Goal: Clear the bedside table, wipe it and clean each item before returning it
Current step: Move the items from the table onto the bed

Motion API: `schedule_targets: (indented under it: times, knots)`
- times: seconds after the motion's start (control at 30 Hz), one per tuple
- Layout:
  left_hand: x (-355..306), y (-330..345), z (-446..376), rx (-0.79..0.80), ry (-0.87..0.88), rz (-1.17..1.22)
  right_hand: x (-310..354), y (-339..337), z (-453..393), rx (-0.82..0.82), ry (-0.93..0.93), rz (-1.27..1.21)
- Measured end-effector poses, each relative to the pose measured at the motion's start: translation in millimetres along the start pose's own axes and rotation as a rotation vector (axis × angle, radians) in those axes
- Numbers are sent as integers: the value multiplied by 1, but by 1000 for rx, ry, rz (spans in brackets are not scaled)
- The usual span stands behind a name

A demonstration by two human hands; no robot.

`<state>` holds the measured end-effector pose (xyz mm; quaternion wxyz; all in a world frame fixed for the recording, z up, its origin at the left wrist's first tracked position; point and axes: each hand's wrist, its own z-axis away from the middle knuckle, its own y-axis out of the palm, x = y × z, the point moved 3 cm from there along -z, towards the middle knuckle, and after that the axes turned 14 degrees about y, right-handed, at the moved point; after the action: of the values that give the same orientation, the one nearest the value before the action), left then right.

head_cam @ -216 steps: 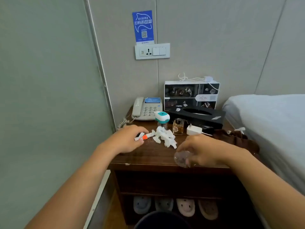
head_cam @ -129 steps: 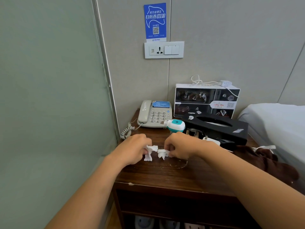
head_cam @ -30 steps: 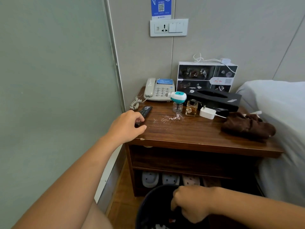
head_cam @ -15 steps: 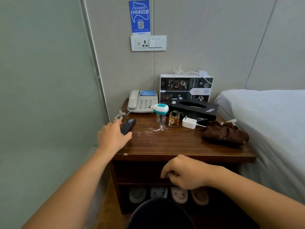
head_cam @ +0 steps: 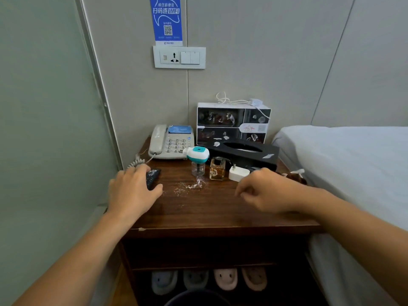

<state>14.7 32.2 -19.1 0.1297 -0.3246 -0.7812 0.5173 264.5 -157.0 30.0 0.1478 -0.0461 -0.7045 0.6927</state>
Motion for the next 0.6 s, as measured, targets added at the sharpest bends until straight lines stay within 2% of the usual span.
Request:
schedule_targets:
  times: [0.13, 0.23, 0.4, 0.6]
  knots:
    - [-39, -9, -26, -43, 157, 171, -50, -17, -40, -121, 138, -21]
    - [-75, -6, -52, 31, 368, 183, -89, -24, -65, -214, 220, -1]
    - [-122, 6, -108, 229, 573, 144, -119, -17, -101, -139, 330, 63]
    - [-144, 26, -138, 321, 692, 65, -104, -15, -134, -124, 265, 206]
